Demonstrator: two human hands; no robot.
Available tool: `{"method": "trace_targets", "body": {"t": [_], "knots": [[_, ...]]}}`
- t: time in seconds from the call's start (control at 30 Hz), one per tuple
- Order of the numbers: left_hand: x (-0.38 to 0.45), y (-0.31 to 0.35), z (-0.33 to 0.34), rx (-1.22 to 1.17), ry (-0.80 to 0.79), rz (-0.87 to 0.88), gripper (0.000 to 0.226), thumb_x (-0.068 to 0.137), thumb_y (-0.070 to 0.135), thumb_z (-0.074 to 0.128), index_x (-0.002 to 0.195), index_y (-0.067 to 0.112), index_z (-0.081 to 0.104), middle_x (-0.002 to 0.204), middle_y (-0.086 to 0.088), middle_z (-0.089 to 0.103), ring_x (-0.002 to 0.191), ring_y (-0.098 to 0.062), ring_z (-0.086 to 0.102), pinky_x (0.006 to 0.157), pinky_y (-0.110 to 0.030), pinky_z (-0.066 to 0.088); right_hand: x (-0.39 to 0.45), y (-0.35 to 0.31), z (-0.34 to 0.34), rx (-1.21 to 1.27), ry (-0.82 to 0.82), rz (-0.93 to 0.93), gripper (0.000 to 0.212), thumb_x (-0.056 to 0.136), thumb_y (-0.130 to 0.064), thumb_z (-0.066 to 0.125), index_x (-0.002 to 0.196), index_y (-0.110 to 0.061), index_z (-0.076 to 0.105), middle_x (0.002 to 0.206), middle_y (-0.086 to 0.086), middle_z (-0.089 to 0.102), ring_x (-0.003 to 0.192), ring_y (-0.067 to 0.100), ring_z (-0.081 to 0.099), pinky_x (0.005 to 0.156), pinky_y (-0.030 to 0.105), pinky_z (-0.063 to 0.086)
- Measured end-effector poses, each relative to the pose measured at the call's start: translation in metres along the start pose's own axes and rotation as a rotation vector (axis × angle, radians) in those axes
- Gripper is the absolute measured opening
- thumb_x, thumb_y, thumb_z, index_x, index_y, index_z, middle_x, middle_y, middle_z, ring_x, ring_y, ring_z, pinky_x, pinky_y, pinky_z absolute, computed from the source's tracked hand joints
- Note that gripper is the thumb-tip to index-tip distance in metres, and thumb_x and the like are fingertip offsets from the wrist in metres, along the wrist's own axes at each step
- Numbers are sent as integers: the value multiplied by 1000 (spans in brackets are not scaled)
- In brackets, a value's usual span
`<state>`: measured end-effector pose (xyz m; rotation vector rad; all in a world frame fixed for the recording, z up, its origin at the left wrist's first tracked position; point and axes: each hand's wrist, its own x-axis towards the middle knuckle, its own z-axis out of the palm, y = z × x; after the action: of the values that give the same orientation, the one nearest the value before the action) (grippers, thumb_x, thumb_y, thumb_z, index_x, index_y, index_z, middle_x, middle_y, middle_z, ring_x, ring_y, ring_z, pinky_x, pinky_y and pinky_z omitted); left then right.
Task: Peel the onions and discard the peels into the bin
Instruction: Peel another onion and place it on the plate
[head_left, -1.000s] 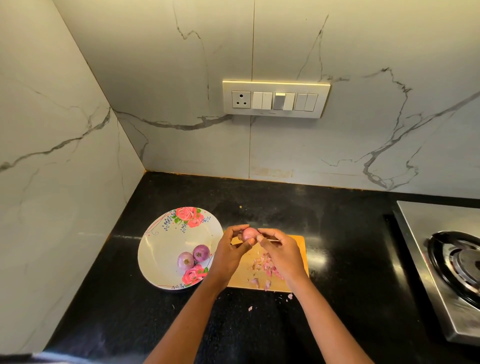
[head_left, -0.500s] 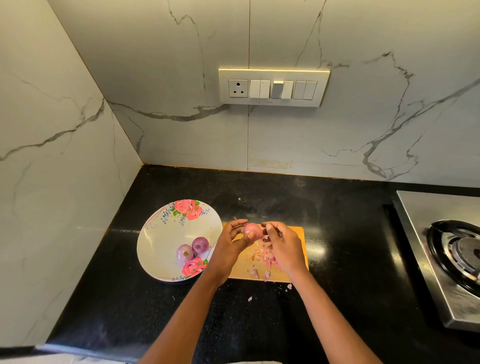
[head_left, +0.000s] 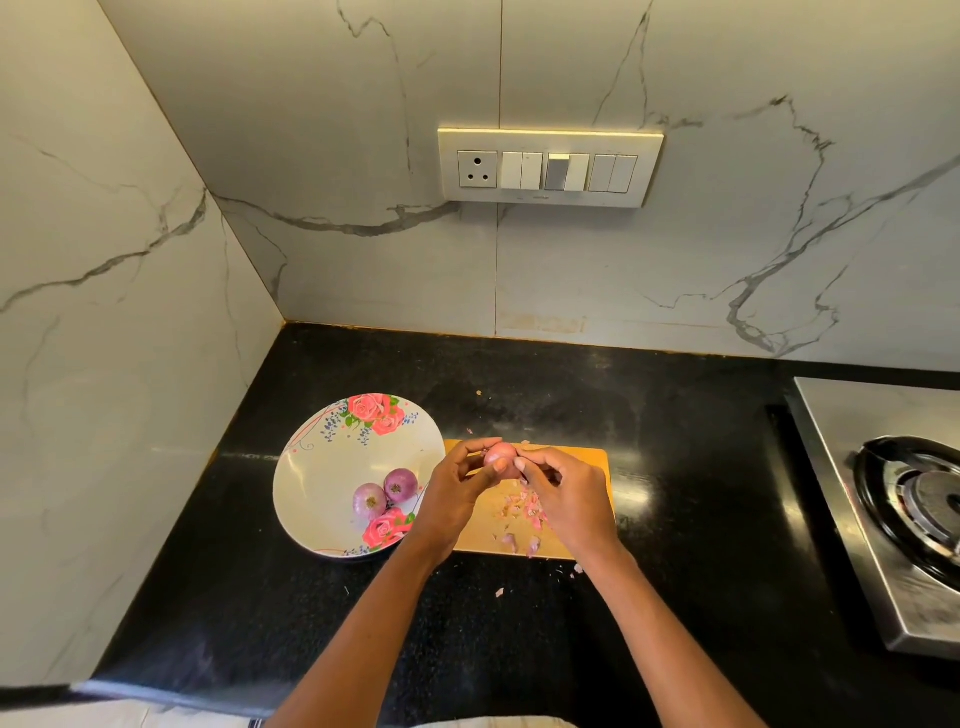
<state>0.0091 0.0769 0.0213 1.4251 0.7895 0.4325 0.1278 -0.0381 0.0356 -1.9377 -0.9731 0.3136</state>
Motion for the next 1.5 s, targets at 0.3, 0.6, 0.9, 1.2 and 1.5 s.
{"method": "trace_targets", "body": {"t": [0.3,0.6,0.9,1.2,1.5], "knots": [[-2,0,-3,-35,-21,-13,36,92,33,70,126,23,63,122,3,69,114,-11,66,97,-29,56,-4,2,4,7,37,25,12,94,-12,72,102,-17,78,86,-18,68,83,-10,64,72,5,48],[-8,4,-3,-222,-67,-73,37,94,28,65,129,20,59,128,-8,66,118,-21,67,101,-34,54,3,13,9,120,4,251,14,96,-18,69,108,-24,74,95,-16,72,90,2,69,78,17,57],[-1,4,-3,-157,-63,-54,48,85,39,71,129,24,58,132,-4,64,122,-20,63,107,-39,51,6,1,5,345,-72,248,19,95,-28,71,113,-26,73,108,-11,74,100,0,68,83,16,56],[1,3,-2,-59,4,-17,47,85,46,72,127,29,61,126,6,67,118,-13,64,106,-40,52,0,5,8,362,-10,243,19,92,-17,75,108,-25,79,104,-12,77,104,4,68,91,27,56],[-3,-3,-3,-90,-2,-38,48,84,45,73,127,27,61,128,-1,68,120,-18,64,107,-44,51,-3,-1,11,169,19,139,21,90,-17,76,110,-23,69,93,-14,72,89,-4,67,75,13,56]]}}
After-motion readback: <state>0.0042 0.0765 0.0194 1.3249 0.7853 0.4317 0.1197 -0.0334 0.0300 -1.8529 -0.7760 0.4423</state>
